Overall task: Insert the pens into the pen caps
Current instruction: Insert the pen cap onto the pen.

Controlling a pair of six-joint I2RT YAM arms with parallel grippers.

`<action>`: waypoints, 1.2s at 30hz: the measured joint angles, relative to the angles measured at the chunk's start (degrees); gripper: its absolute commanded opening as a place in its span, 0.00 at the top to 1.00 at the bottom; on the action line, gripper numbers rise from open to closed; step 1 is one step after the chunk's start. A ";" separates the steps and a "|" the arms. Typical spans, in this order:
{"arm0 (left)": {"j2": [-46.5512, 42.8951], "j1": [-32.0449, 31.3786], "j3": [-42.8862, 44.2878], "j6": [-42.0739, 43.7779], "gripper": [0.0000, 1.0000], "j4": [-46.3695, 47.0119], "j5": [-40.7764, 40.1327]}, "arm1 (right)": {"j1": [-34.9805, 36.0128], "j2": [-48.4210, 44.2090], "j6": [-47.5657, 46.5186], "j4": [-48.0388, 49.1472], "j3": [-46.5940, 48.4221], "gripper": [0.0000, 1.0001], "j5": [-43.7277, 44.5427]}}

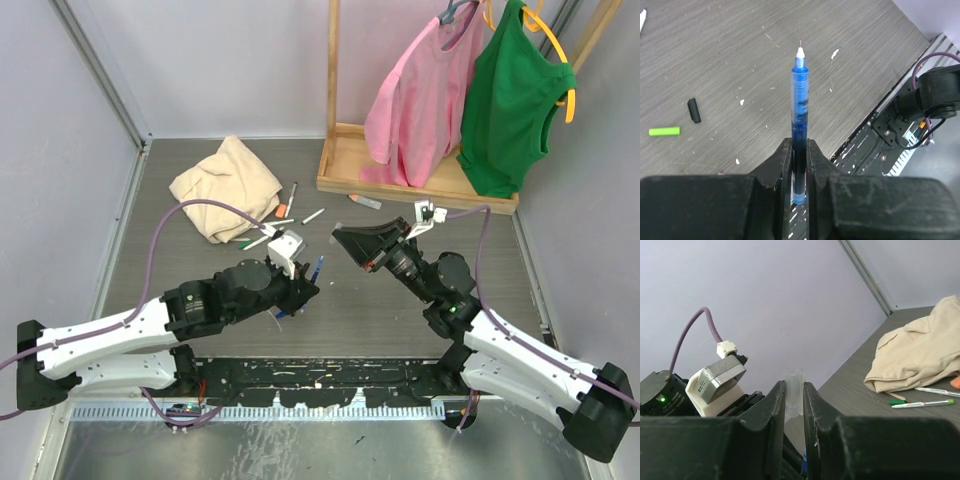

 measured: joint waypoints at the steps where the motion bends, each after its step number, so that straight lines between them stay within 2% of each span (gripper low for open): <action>1: 0.00 0.00 0.11 0.26 1.00 0.35 0.02 | 0.00 0.15 0.46 0.83 0.00 1.00 -0.31; 15: -4.07 -0.02 0.26 3.78 1.00 6.19 1.09 | 0.00 7.13 8.15 15.34 -1.95 1.00 -4.04; 36: -4.31 -0.02 0.26 4.17 1.00 6.40 0.83 | 0.00 8.26 9.22 17.14 -1.95 1.00 -6.67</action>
